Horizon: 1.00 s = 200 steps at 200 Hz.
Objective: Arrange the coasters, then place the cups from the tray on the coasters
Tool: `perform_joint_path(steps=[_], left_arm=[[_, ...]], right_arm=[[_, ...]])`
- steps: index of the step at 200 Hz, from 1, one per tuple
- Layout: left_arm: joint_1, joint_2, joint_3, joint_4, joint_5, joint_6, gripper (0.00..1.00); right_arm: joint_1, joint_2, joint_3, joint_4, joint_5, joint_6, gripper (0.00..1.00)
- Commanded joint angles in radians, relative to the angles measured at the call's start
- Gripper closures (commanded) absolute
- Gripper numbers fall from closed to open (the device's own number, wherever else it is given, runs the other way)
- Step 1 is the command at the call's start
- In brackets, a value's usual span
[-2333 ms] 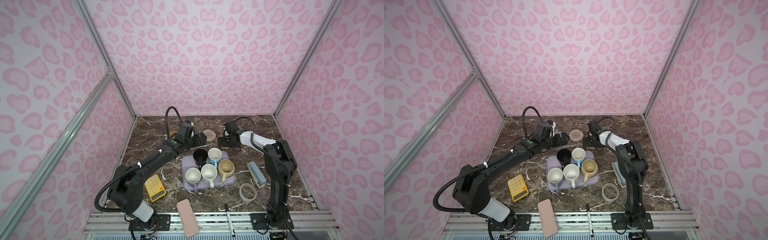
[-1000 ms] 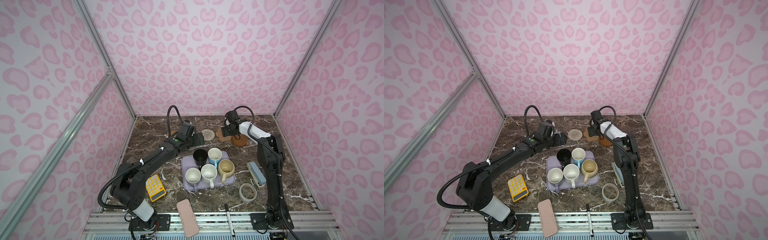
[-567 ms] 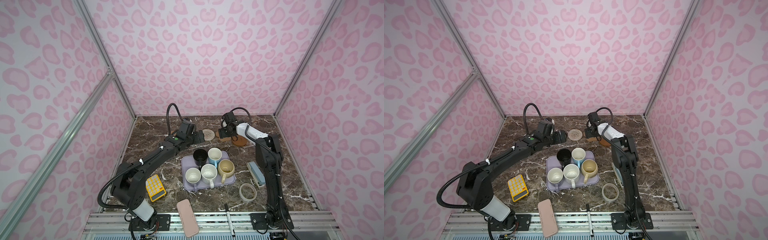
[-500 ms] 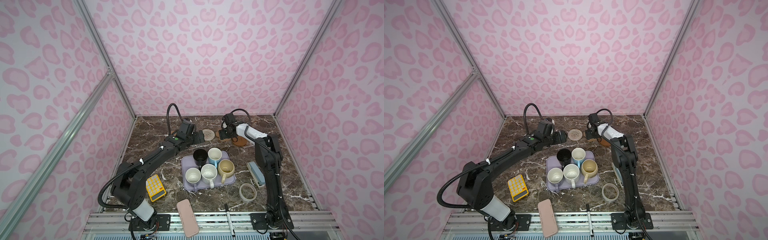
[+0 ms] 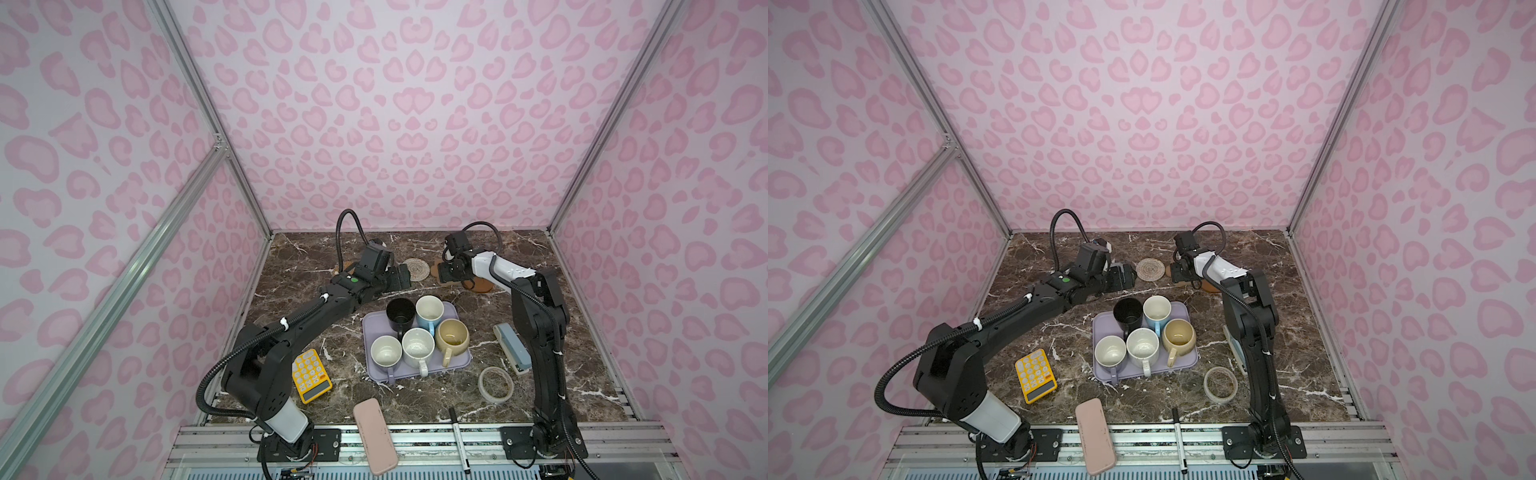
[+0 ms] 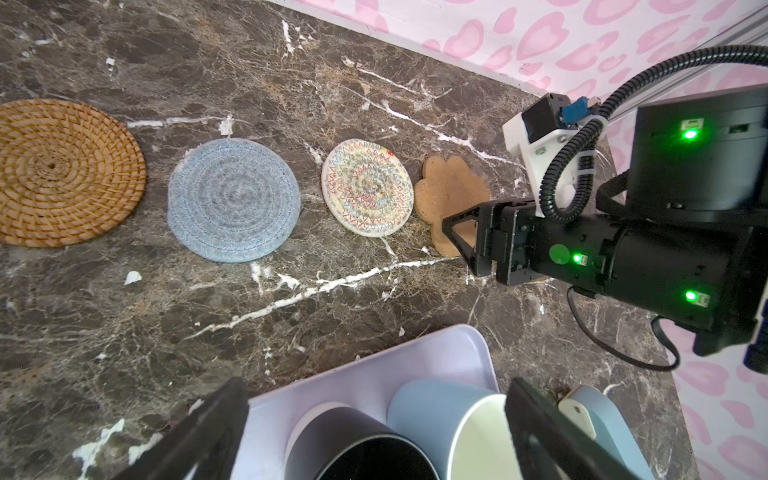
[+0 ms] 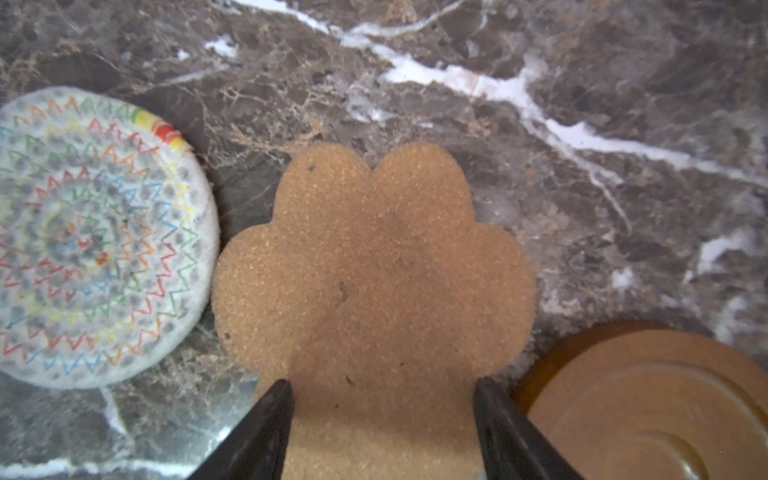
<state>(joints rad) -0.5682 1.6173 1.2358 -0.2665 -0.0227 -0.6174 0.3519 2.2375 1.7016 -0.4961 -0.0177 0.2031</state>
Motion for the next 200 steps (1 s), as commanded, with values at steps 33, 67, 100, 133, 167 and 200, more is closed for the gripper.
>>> perform_joint_path(steps=[33,67,100,133,167,200], left_arm=[[0.000,-0.026,-0.019,0.020,0.010,0.001,0.02],[0.001,-0.042,-0.039,0.033,0.009,-0.002,0.02],[-0.001,-0.076,-0.032,0.031,0.013,0.011,0.02],[-0.020,-0.121,-0.021,0.044,0.026,0.051,0.02],[-0.054,-0.099,0.027,0.040,0.089,0.109,0.02],[-0.091,-0.057,0.077,0.039,0.098,0.120,0.02]], right_arm=[[-0.001,-0.022,-0.025,-0.054,-0.008,0.071,0.26],[-0.005,-0.055,-0.003,-0.043,-0.026,0.067,0.23],[-0.008,-0.148,-0.057,-0.011,-0.026,0.068,0.18],[-0.016,-0.289,-0.206,0.067,-0.019,0.091,0.00],[-0.054,-0.383,-0.341,0.105,-0.039,0.094,0.00],[-0.146,-0.408,-0.402,0.126,-0.040,0.111,0.03]])
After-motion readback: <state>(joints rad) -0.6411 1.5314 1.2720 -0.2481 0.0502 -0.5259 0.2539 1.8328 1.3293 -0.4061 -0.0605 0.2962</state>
